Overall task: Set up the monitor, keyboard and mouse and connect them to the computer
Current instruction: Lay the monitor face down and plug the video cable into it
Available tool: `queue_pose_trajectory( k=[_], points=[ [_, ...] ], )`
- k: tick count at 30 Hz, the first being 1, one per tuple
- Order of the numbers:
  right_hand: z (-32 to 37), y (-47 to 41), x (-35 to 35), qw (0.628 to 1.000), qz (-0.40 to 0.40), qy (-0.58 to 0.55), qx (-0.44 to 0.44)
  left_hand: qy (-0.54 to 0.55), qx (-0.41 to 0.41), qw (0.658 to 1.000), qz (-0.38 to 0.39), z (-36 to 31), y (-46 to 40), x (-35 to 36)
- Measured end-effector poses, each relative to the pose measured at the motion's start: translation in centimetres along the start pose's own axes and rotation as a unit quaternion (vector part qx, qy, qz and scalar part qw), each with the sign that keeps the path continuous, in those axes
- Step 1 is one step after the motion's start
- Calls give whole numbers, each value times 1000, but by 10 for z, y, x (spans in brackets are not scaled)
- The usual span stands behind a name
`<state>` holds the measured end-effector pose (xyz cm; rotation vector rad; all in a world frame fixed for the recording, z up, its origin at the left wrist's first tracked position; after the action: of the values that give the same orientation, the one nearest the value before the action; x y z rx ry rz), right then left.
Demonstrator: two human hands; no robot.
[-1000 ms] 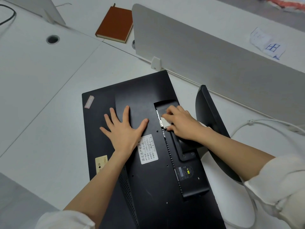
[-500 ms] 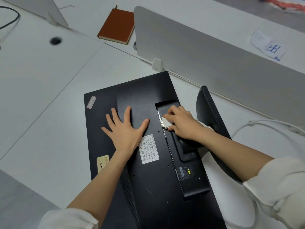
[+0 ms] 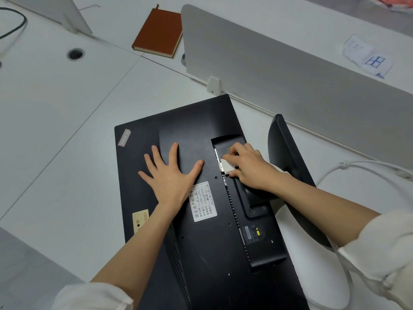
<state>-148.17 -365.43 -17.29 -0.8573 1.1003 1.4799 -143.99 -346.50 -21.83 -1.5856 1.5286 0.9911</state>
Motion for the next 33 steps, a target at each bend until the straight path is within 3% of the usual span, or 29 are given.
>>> queue_pose_trajectory(
  k=[33],
  points=[
    [2,0,-1,999,-20,17,-27,-7,-3,1000,1,-1,-1,2]
  ],
)
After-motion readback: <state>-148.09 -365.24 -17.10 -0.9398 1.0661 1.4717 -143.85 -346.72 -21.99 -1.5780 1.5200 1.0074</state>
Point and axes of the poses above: each hand's wrist, its own y-axis away from the middle knuckle, its own x-axis out of the palm, z = x × y, the point moved 2 cm from there along -y, towards the middle knuckle, and after that the axes turned 12 degrees about -z, right-handed, at the moved point
